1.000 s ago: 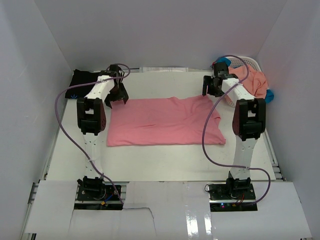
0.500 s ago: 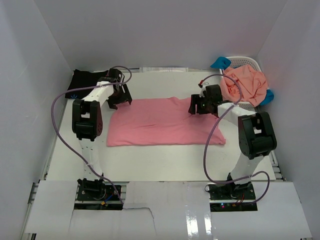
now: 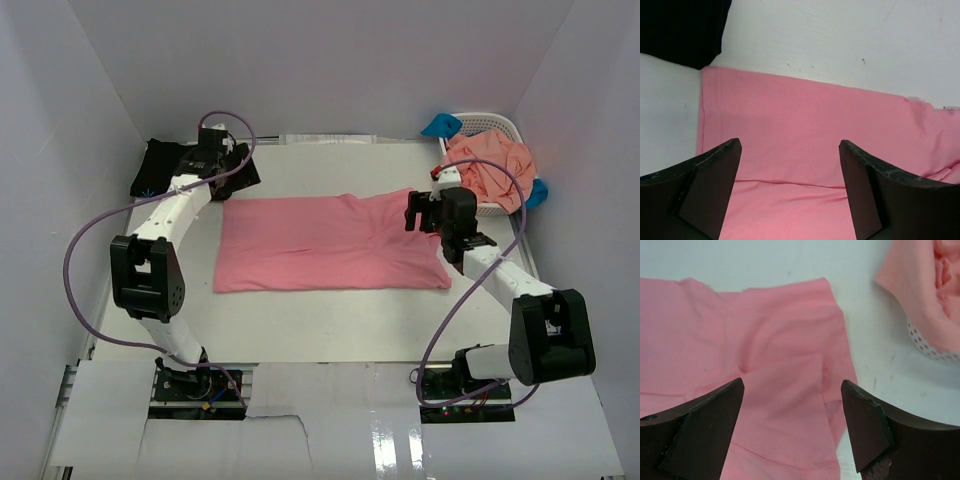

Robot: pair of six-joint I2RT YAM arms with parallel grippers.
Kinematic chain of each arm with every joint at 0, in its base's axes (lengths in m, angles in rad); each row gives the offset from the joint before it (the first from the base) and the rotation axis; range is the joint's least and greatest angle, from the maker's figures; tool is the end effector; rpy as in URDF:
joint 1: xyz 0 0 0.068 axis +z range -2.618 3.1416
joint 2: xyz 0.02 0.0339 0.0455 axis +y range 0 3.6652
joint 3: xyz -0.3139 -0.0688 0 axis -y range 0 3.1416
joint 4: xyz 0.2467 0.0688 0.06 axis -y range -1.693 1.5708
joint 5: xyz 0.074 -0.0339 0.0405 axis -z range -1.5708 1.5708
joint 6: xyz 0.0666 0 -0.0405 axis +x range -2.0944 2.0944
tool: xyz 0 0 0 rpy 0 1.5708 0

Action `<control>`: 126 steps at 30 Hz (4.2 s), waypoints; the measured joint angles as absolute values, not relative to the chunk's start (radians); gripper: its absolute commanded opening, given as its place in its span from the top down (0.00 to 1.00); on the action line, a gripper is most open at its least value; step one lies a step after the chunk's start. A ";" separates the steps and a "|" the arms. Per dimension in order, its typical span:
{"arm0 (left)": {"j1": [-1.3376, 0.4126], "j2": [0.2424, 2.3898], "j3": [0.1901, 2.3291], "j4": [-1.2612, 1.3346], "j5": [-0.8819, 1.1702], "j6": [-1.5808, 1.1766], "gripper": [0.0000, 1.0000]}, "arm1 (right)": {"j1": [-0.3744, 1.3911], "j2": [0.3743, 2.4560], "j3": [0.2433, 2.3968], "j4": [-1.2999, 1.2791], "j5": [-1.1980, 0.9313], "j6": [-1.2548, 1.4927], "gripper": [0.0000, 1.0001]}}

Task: Fold and stack the t-shirts
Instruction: Grap the side of the flattened tshirt furthest away from the robot with both arms

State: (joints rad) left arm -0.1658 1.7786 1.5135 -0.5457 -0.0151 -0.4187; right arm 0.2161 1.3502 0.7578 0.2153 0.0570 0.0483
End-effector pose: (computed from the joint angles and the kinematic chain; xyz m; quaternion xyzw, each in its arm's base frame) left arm 0.4296 -0.0709 0.3120 -0.1199 0.9209 -0.1001 0.3572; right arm 0.3135 0.0649 0.2801 -0.0533 0.8252 0.0507 0.5600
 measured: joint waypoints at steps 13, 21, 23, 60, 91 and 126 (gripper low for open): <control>-0.166 1.629 1.367 -0.460 -0.015 -0.408 0.09 | 0.162 1.287 0.250 0.673 0.220 -0.064 0.14; -0.166 1.629 1.353 -0.445 -0.015 -0.408 0.09 | 0.162 1.321 0.079 1.100 0.231 -0.130 0.04; -0.166 1.629 1.349 -0.440 -0.015 -0.408 0.09 | 0.162 1.368 0.056 1.170 0.232 -0.141 0.10; -0.166 1.649 1.349 -0.448 -0.014 -0.409 0.09 | 0.159 1.409 0.051 1.267 0.365 -0.107 0.10; -0.166 1.649 1.349 -0.467 -0.006 -0.427 0.08 | 0.244 1.015 0.687 0.496 0.258 0.017 0.10; -0.166 1.703 1.357 -0.494 -0.061 -0.431 0.08 | 0.195 2.116 1.734 -0.608 -0.027 0.192 0.16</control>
